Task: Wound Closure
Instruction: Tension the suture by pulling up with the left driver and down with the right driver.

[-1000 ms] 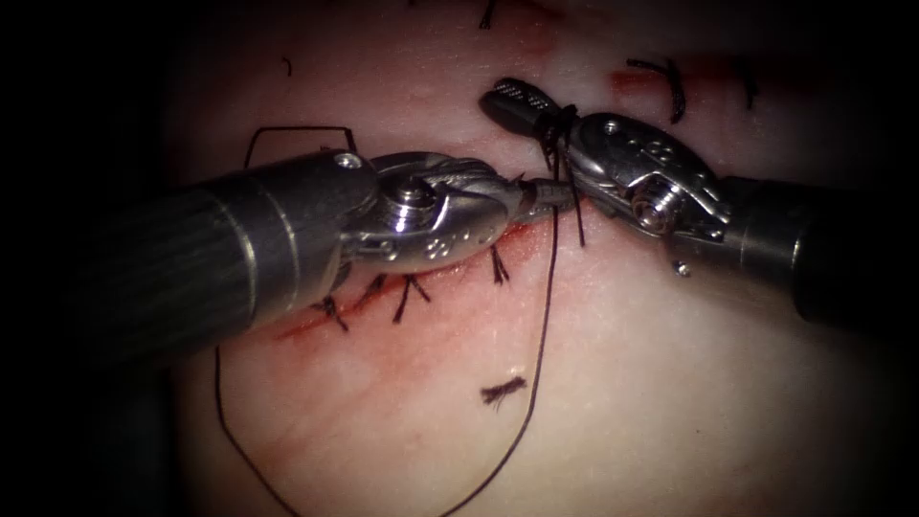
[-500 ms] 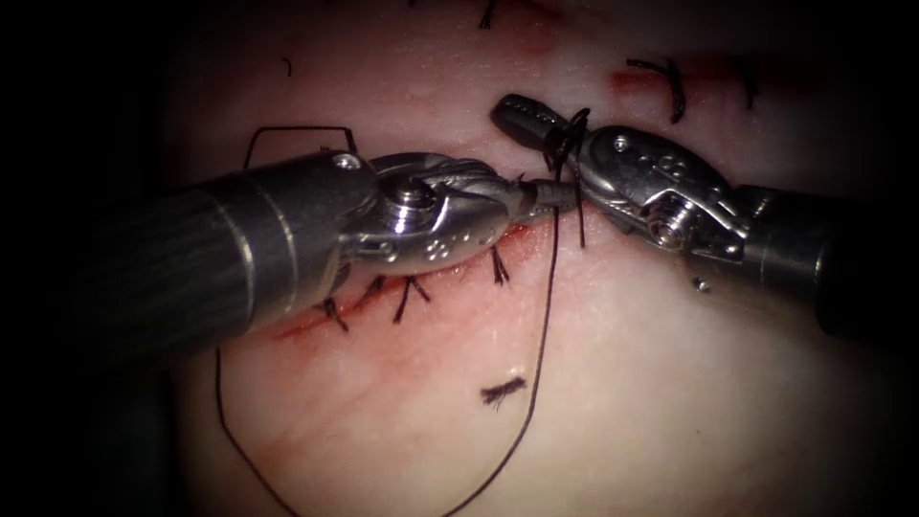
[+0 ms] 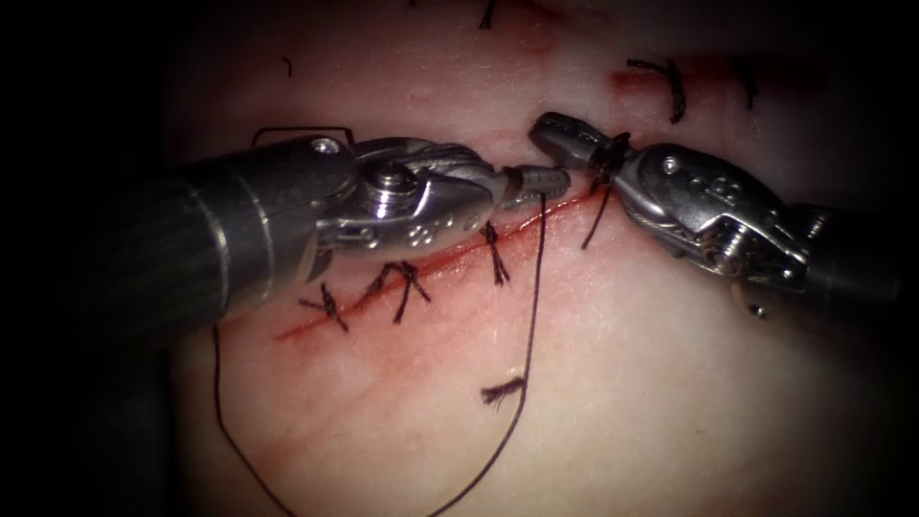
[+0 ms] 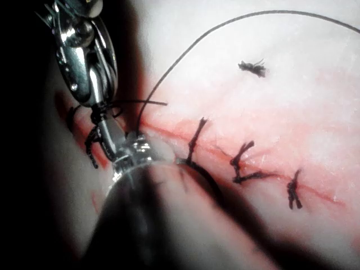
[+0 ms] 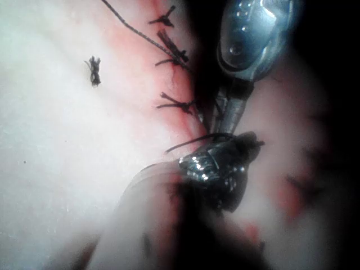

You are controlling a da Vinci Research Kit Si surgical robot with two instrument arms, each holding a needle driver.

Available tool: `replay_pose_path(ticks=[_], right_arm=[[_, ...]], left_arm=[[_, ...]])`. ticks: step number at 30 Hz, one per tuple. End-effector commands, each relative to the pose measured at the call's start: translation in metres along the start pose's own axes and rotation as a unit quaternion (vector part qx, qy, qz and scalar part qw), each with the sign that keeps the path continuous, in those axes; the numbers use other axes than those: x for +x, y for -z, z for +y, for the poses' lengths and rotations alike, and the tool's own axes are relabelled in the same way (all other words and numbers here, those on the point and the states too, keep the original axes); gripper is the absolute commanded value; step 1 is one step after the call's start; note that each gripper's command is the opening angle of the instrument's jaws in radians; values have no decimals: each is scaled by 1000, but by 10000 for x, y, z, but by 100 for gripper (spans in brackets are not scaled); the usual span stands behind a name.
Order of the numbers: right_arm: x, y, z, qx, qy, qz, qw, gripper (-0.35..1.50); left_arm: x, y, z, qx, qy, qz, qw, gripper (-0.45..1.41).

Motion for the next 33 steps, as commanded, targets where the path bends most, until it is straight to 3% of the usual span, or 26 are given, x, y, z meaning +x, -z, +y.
replay_pose_path(ticks=[1, 10, 19, 24, 27, 33], right_arm=[[-2, 3, -7, 3, 3, 2, 1000, -35], [-17, 40, -40, 8, 40, 5, 999, -35], [-20, 72, -51, 19, 58, 5, 998, -35], [-17, 82, -63, 18, 67, 6, 998, -35], [-19, 87, -70, 21, 69, 6, 997, -35], [-22, 87, -72, 25, 70, 6, 997, -35]], left_arm=[[-2, -5, -6, 2, -1, -1, 1000, -35], [-20, 16, -23, 6, 11, -16, 1000, -35], [-35, 35, -57, 20, 33, -30, 999, -35], [-40, 33, -76, 19, 31, -36, 999, -35], [-46, 36, -105, 30, 38, -35, 998, -35], [-49, 32, -119, 33, 43, -42, 998, -35]])
